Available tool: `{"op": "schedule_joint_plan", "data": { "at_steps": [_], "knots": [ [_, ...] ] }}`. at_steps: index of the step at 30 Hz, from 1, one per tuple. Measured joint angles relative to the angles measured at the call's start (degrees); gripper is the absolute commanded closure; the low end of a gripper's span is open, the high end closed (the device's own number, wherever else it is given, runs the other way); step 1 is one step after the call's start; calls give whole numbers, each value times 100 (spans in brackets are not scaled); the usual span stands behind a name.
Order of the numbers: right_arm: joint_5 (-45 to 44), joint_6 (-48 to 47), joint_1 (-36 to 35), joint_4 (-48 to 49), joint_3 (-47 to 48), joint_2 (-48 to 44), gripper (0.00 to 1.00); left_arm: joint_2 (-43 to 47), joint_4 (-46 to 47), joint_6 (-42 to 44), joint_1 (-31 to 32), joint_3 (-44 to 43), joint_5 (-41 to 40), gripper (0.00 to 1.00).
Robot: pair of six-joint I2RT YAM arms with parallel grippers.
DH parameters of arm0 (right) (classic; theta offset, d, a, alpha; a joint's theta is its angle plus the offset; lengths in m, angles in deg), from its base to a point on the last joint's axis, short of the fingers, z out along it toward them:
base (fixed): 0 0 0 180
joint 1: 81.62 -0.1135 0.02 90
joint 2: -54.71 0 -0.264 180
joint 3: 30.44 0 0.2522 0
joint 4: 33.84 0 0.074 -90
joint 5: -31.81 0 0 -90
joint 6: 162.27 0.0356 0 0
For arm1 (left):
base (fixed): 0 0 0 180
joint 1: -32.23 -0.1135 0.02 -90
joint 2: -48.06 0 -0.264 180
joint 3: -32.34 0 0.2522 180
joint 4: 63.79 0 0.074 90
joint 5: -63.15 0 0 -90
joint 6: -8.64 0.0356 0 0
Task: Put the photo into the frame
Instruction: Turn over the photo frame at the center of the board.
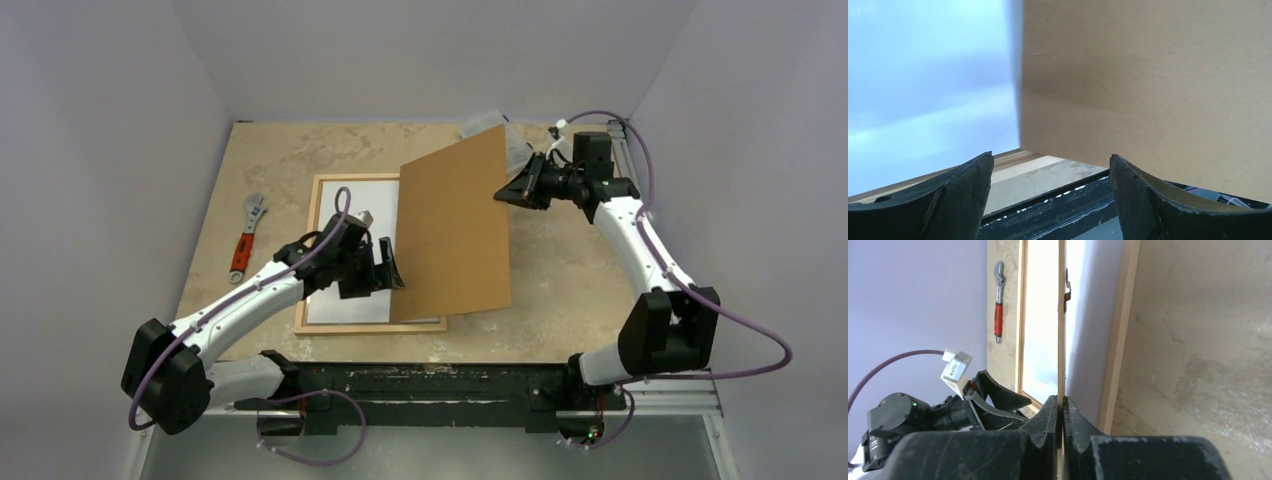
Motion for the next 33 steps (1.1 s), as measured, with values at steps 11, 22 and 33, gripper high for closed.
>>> {"op": "schedule_joint_plan", "data": {
  "at_steps": [11, 22, 33],
  "knots": [
    [-658, -339, 452, -1871, 1521, -420, 100, 55, -153, -2, 70, 0, -83, 17],
    [-1808, -1038, 485, -3519, 3456, -352, 100, 79, -168, -2, 138, -11, -149, 17],
    [-2090, -1399, 485, -4321, 3585, 297, 100, -111, -247, 2, 238, -229, -155, 17]
  ]
}}
